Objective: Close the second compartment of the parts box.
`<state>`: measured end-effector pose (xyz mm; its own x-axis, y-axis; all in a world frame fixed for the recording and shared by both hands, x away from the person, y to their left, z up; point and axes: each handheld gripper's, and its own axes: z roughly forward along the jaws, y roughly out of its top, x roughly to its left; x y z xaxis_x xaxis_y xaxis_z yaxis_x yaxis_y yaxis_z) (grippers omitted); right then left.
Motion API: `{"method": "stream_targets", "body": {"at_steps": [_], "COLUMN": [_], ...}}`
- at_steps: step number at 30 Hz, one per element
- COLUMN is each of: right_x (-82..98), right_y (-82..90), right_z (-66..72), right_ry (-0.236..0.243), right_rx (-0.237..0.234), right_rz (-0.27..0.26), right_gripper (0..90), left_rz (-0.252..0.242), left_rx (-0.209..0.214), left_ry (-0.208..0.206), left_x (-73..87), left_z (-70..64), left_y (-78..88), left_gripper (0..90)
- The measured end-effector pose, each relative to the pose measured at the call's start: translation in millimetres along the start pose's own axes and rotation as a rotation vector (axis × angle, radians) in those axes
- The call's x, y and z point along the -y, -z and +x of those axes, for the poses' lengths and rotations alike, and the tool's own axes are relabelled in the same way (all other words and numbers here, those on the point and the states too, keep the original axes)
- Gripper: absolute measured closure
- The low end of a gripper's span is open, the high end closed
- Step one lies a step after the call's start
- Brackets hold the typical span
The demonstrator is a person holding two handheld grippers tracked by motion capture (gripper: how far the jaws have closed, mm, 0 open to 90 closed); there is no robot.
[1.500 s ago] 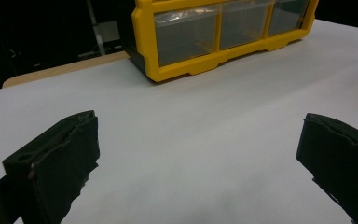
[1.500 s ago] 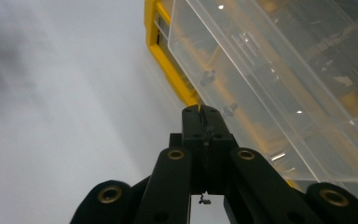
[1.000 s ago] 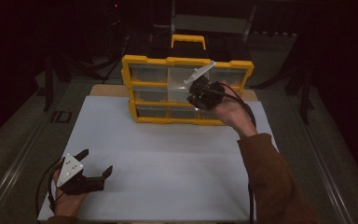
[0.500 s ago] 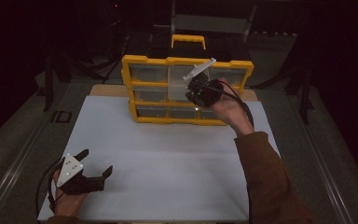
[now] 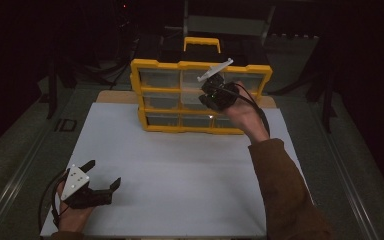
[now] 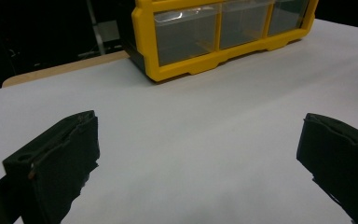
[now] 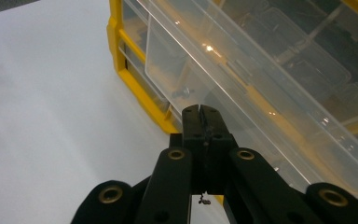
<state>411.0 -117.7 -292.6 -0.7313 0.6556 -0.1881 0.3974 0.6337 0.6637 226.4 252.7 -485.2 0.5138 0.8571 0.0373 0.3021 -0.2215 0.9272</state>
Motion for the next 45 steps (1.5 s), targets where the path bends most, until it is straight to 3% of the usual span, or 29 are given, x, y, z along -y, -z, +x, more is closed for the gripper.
{"method": "stream_targets", "body": {"at_steps": [14,32,45], "right_x": [-4.1,-7.2,-1.2], "right_y": [-4.6,-19.4,-33.4], "right_z": [-10.6,-25.5,-32.7], "right_ry": [-0.065,-0.139,-0.179], "right_rx": [0.002,0.048,0.100], "right_rz": [-0.026,-0.080,-0.085], "right_gripper": [90.0,90.0,90.0], "left_rz": [0.001,-0.004,-0.004], "left_rx": [0.001,-0.001,-0.001], "left_ry": [0.001,0.001,0.000], "left_x": [0.2,0.4,0.4], "left_z": [0.3,0.6,0.7], "left_y": [0.3,1.4,1.6], "left_gripper": [0.0,0.0,0.0]}}
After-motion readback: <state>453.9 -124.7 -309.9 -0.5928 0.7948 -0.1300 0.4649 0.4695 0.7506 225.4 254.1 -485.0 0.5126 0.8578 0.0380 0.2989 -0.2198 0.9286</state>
